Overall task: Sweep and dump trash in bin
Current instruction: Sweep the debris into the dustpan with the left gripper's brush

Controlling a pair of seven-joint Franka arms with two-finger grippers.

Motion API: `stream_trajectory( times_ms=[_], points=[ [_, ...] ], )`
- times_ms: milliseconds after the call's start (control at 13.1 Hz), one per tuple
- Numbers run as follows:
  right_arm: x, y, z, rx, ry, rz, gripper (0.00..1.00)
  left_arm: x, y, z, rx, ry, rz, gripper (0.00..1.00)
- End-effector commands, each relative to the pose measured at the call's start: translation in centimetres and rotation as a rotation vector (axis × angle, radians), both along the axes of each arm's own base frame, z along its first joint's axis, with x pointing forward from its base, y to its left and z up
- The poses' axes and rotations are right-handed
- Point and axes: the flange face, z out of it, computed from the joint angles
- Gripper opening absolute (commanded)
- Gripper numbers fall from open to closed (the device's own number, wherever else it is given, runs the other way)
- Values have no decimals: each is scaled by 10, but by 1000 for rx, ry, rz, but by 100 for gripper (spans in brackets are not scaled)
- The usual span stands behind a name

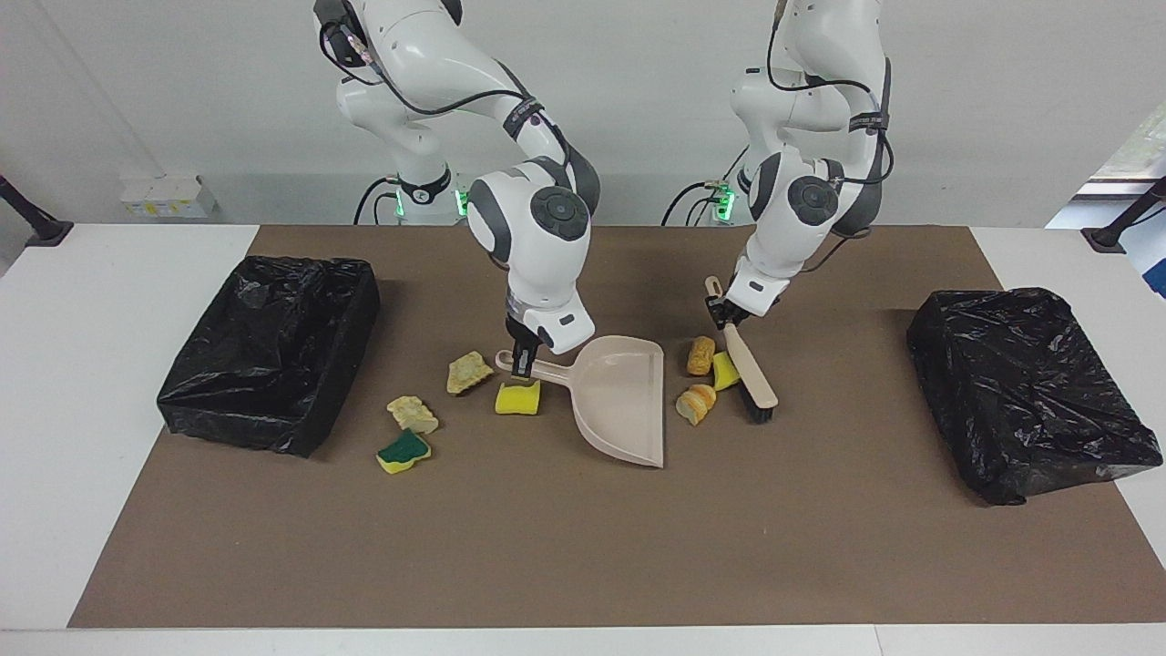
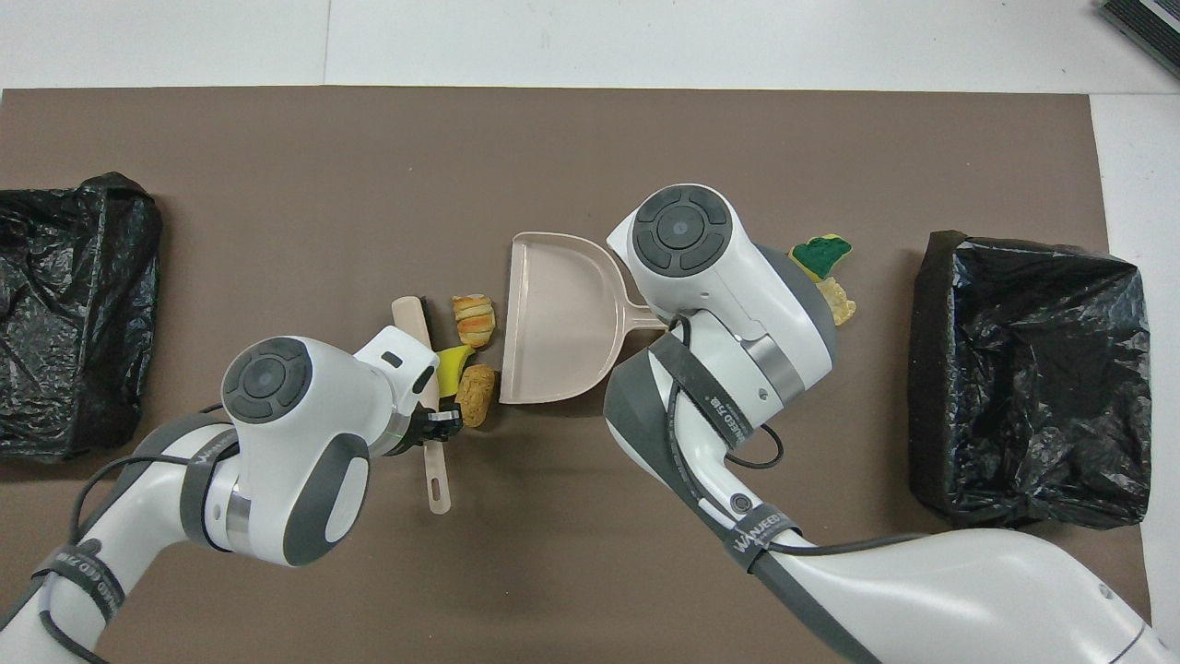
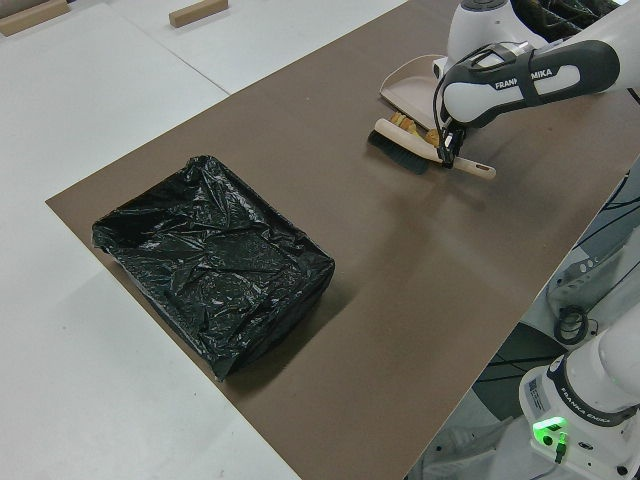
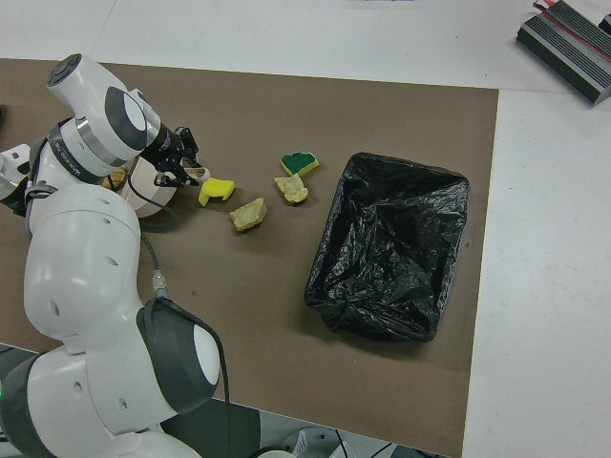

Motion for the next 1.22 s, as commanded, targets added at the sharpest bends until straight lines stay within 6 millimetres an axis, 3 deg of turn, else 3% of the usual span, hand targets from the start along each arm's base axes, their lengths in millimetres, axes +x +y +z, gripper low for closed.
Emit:
stream_trajectory(
  times_ms=[0,229,457,610,762,838,990,1143],
  points=[
    [-4,-7,7,-6,18,52,0,-8,-26,-6,-37,4,-27,0],
    [-3,-9,7,-7,18,51,0,-19,-59,1,-95,4,-35,0],
    [0,-12,7,-5,25,89,0,3,-86,17,-143,11,-29,0],
    [1,-13,8,-4,24,89,0,14,-103,42,-197,21,-19,0],
    [3,-18,9,-1,25,100,0,-2,-140,57,-251,15,-42,0],
    [7,-24,11,7,23,96,0,-4,-145,58,-253,16,-25,0],
    [11,-31,12,18,22,95,0,3,-133,67,-252,27,6,0],
    [11,-31,12,20,22,95,0,17,-99,75,-229,71,39,0]
  ],
)
